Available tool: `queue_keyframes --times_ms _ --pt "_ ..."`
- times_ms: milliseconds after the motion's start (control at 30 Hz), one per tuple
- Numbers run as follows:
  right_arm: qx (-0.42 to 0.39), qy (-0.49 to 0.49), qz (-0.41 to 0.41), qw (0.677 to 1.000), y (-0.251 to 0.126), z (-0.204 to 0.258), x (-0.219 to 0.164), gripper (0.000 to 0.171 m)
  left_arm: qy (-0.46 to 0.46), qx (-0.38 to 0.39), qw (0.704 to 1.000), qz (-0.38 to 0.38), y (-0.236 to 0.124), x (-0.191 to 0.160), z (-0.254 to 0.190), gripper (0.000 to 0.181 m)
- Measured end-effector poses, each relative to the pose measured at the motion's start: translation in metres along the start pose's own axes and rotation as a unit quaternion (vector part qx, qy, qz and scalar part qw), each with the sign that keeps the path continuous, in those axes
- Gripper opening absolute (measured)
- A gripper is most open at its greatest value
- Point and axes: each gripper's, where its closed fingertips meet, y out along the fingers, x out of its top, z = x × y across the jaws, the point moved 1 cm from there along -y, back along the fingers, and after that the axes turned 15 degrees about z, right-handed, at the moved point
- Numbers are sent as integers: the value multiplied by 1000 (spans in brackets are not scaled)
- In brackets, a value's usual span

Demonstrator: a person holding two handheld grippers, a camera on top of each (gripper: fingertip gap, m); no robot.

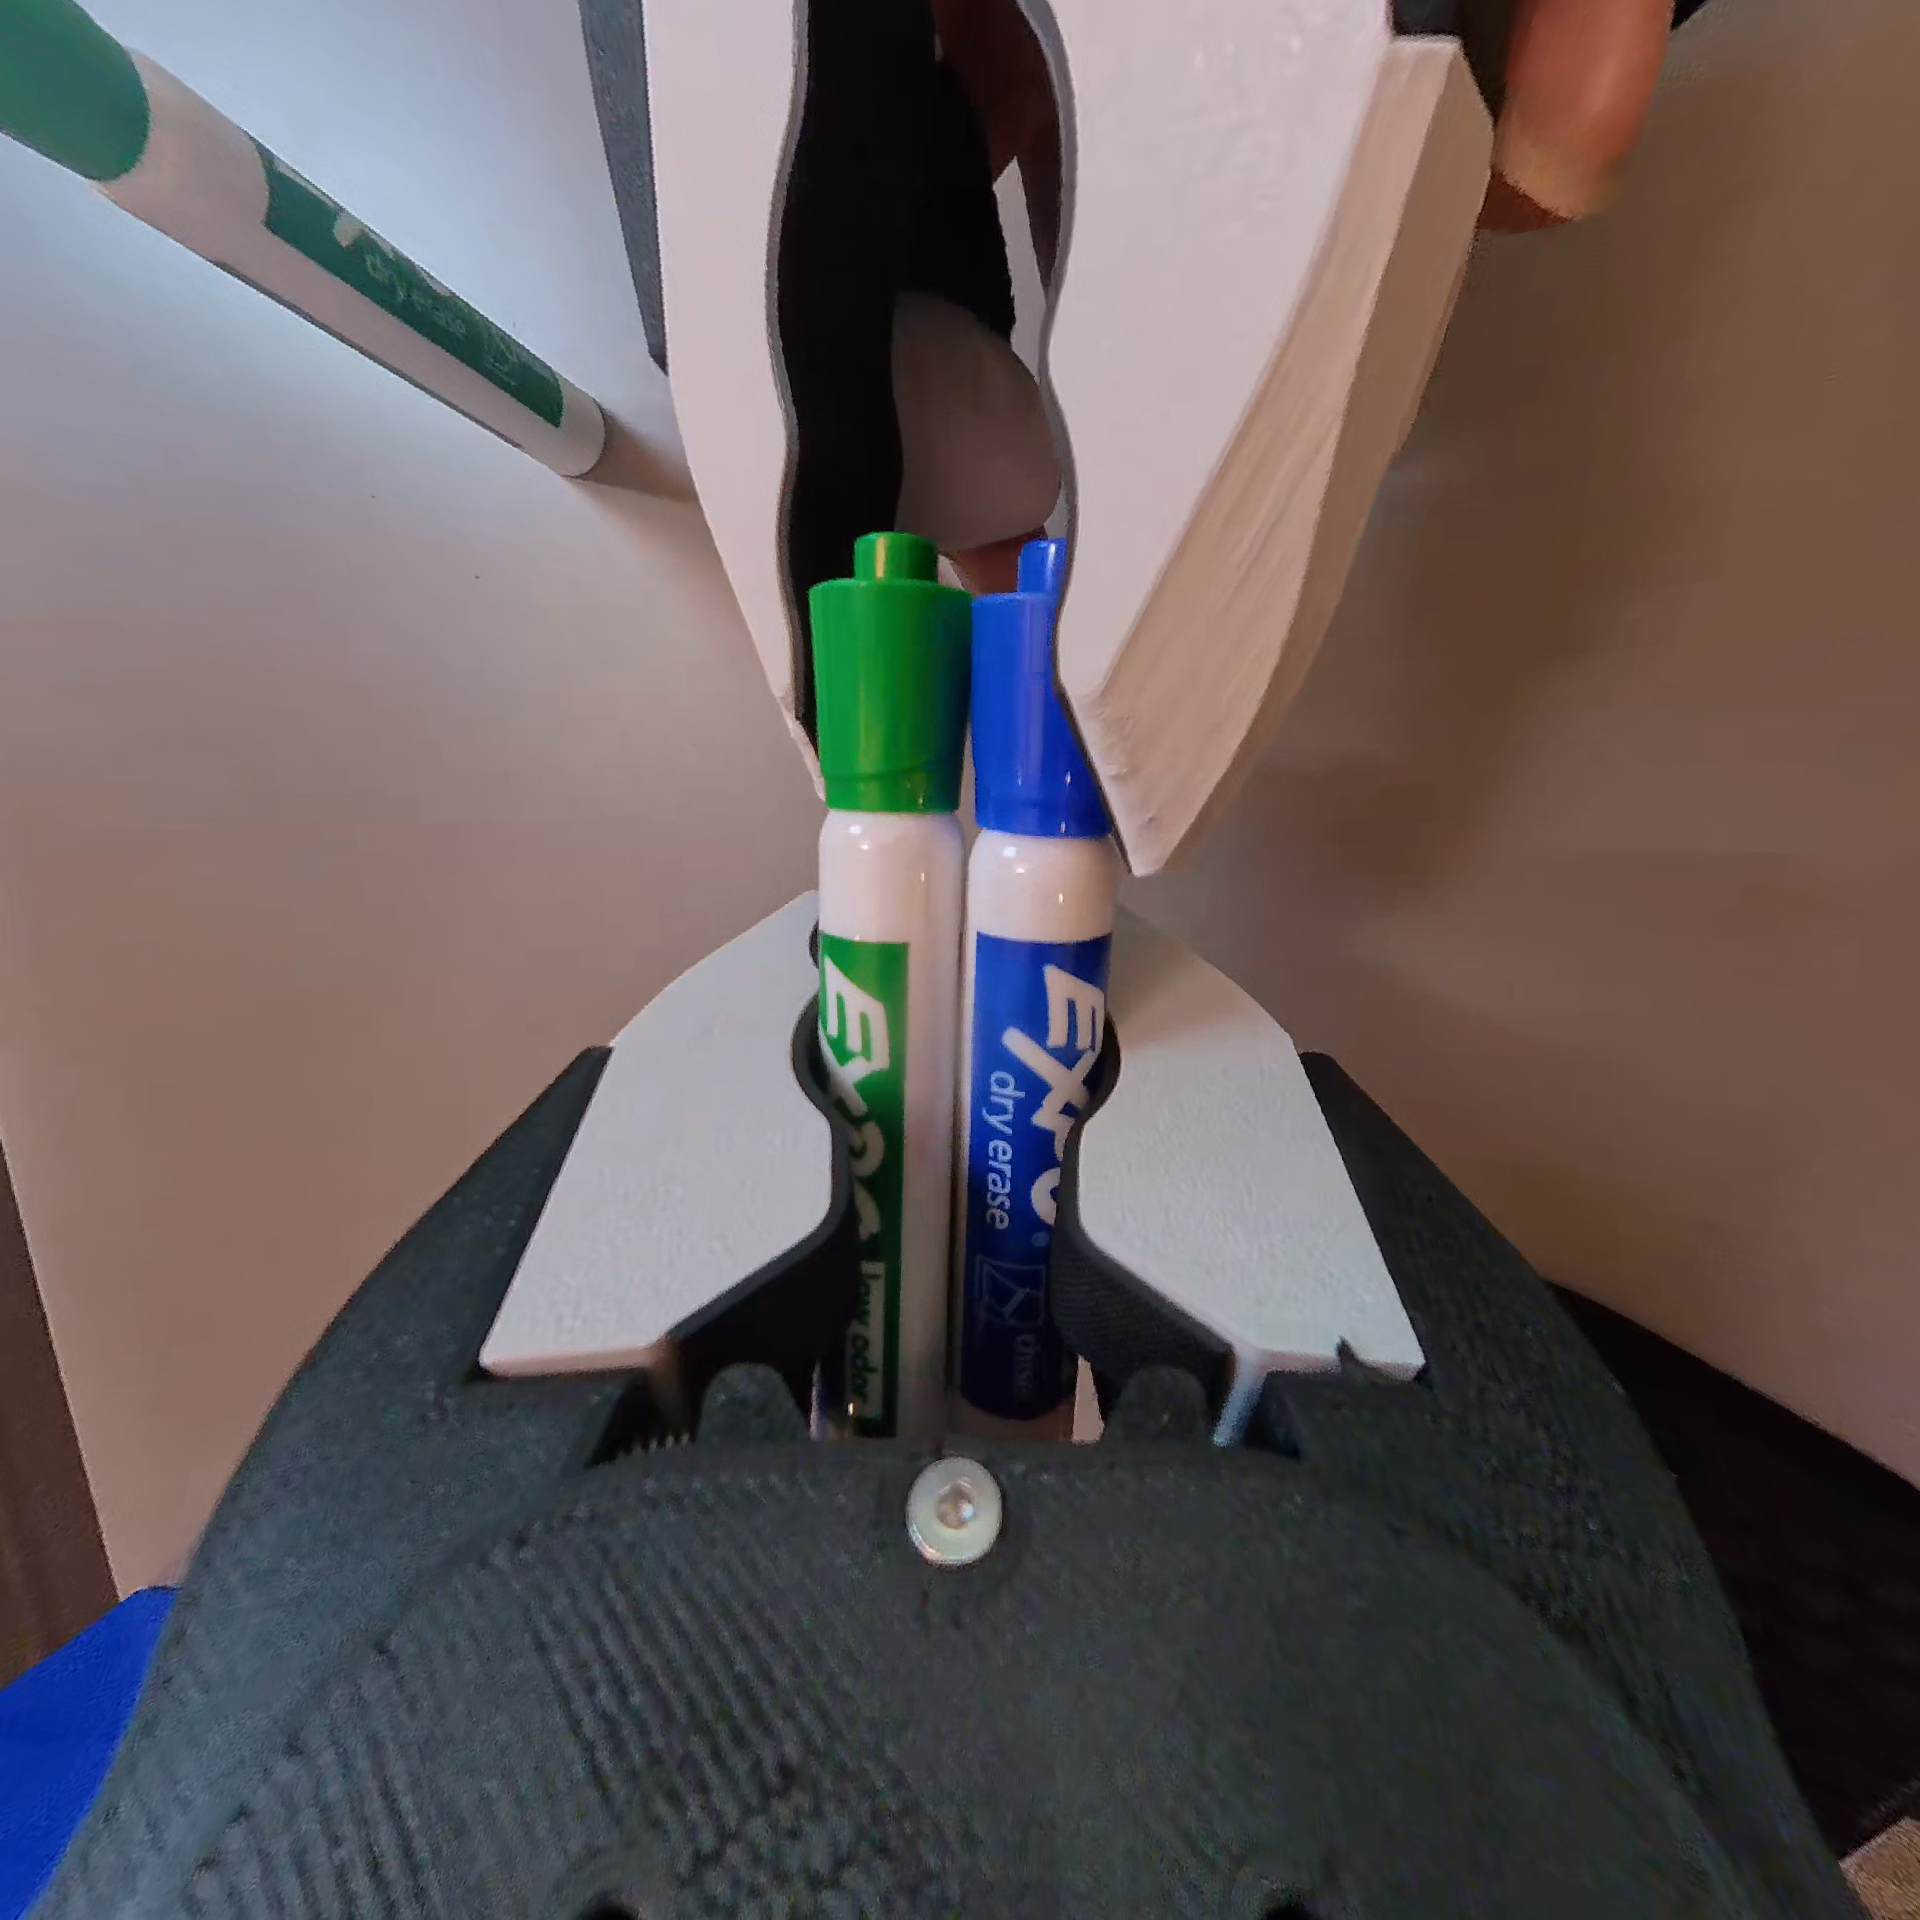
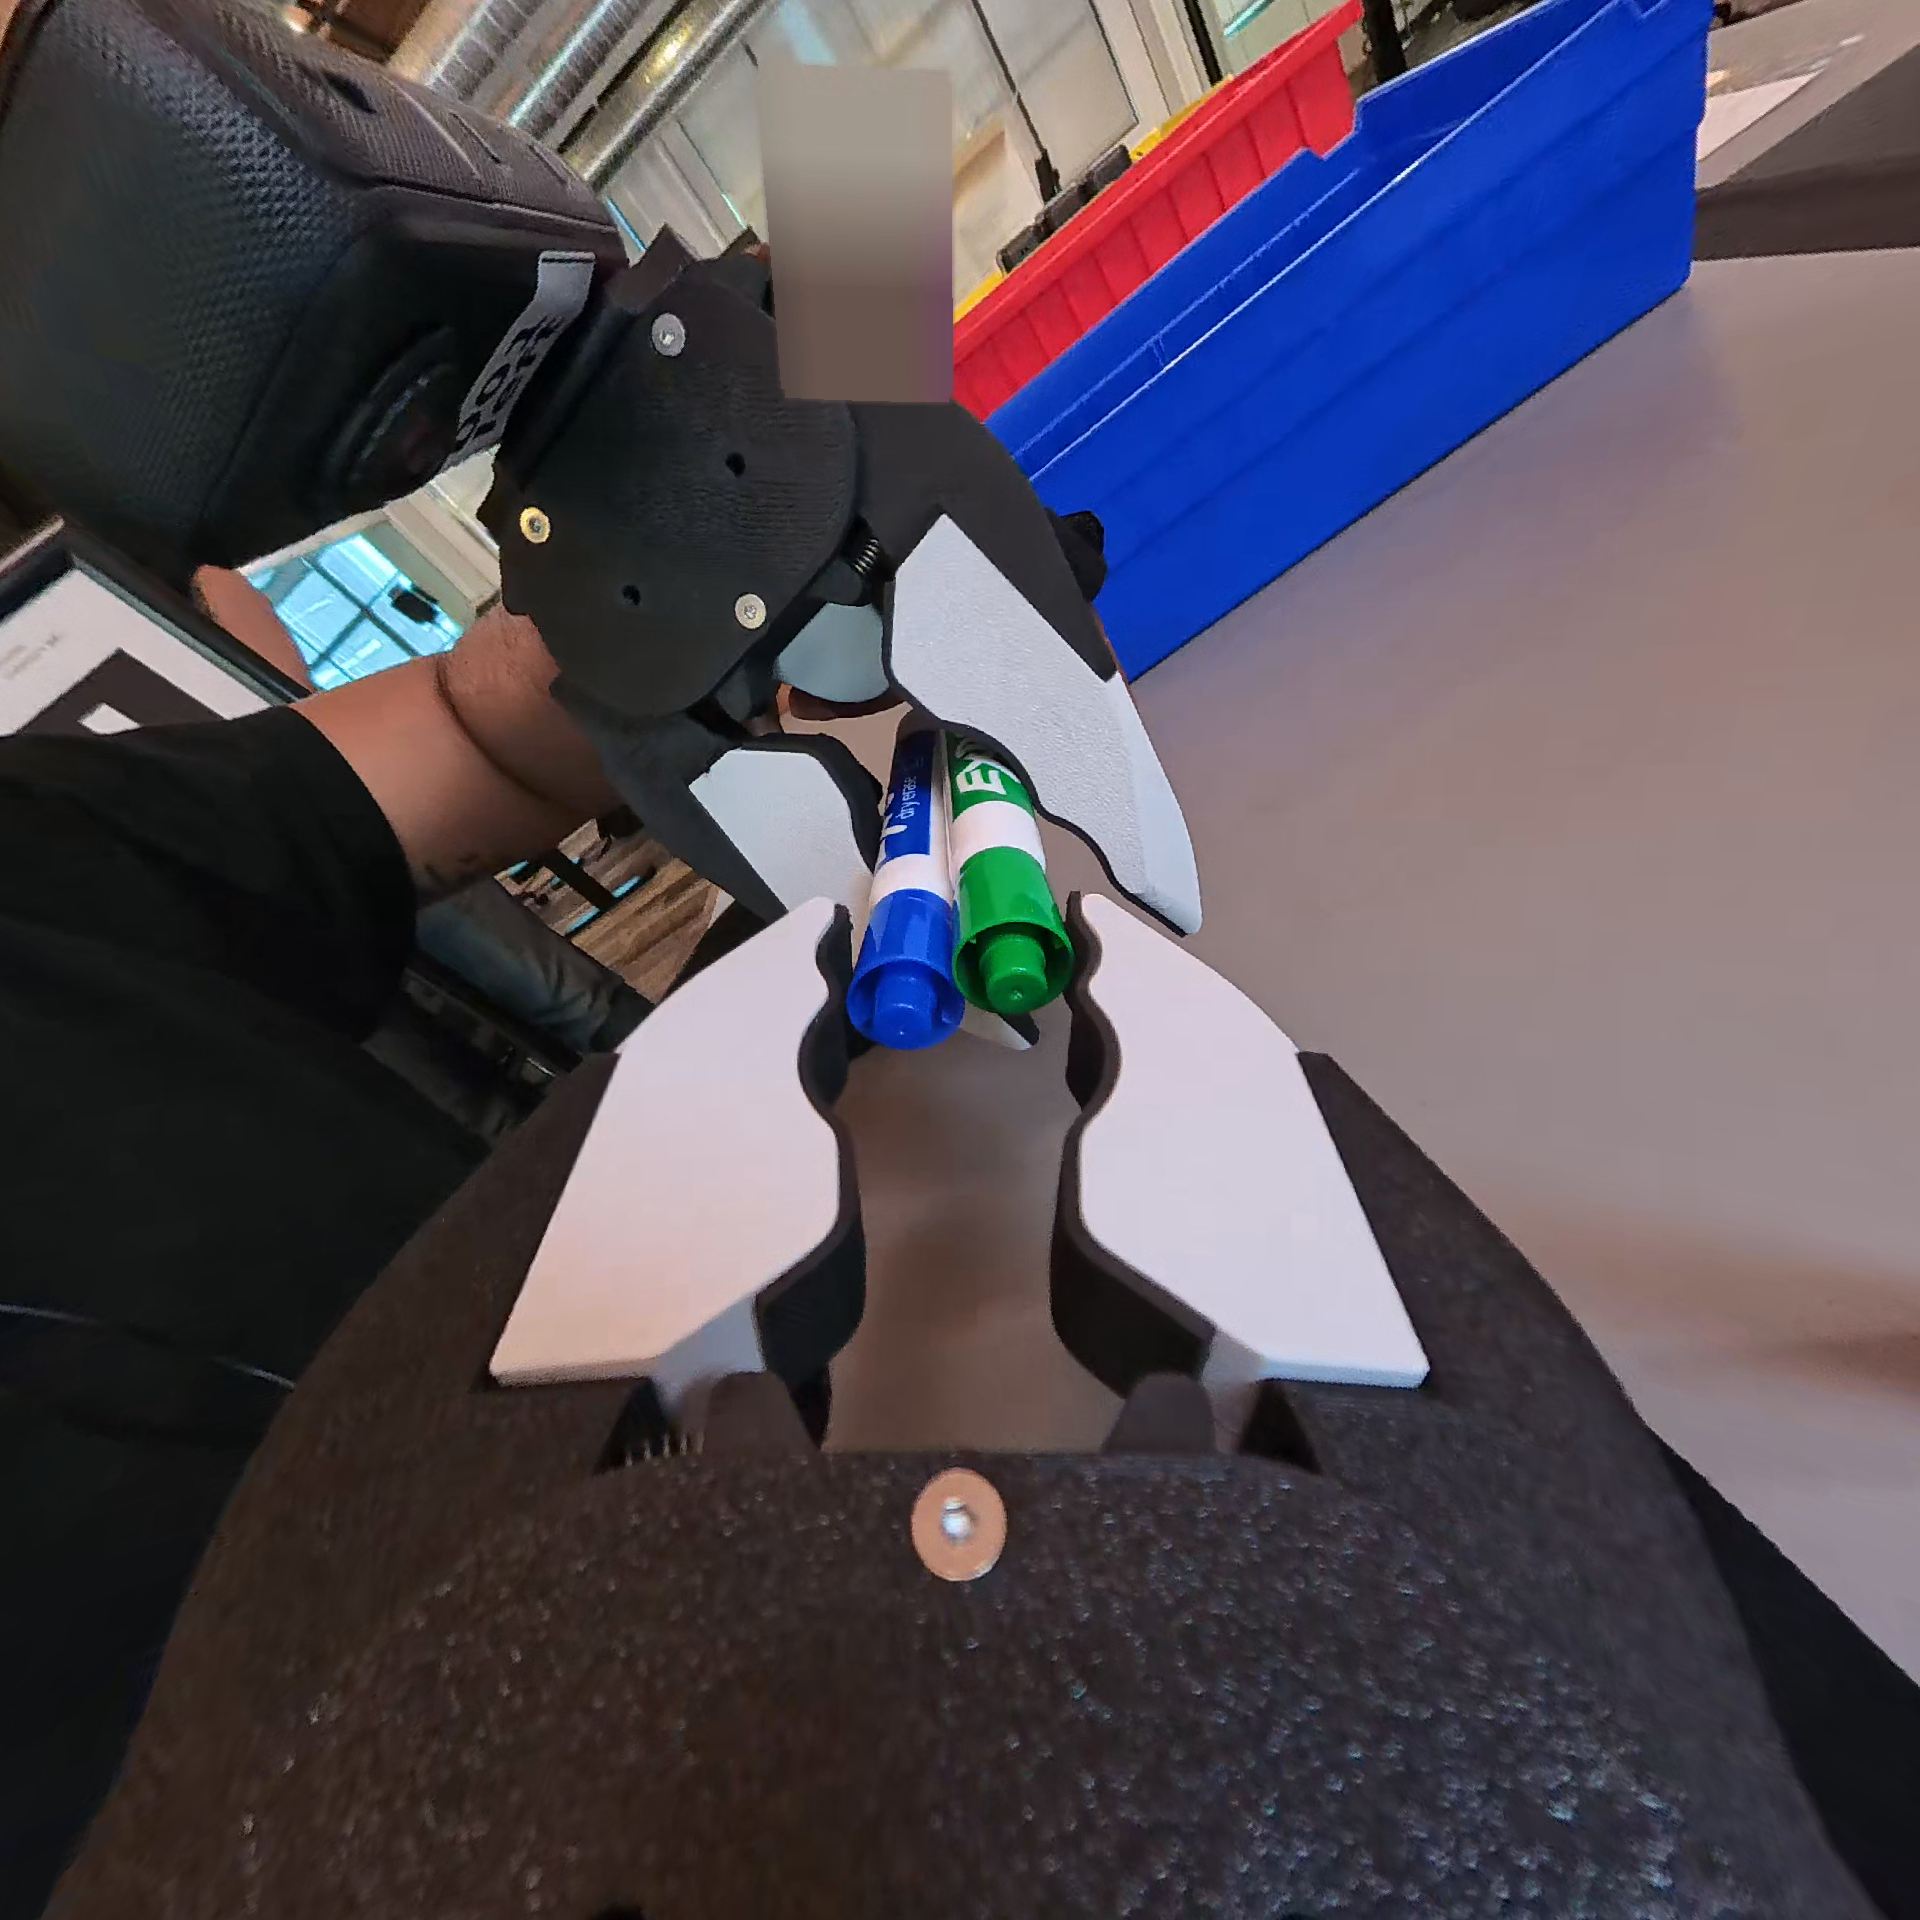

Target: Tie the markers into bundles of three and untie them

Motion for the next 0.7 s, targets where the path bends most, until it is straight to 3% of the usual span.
queue_keyframes --times_ms 133,167,233,333,500,600,700 --pt "-8 -17 5 1000 2 0 -3 38 6 -4 1000 7 2 -2 -3 42" --pt "-17 -30 7 999 2 0 -4 24 8 -10 1000 8 2 -2 -4 42" --pt "-28 -55 4 998 2 3 -3 19 7 -17 1000 4 3 -2 -6 41" --pt "-37 -91 11 995 2 10 -1 37 18 -13 1000 -1 0 0 -9 41" --pt "-53 -133 25 989 1 15 -1 53 22 -27 999 -9 -2 3 -13 41" --pt "-121 -236 34 964 -7 13 -1 56 26 -49 998 -7 -3 1 -17 41" --pt "-191 -356 55 913 -9 17 -2 56 31 -75 997 4 -1 -2 -23 41"
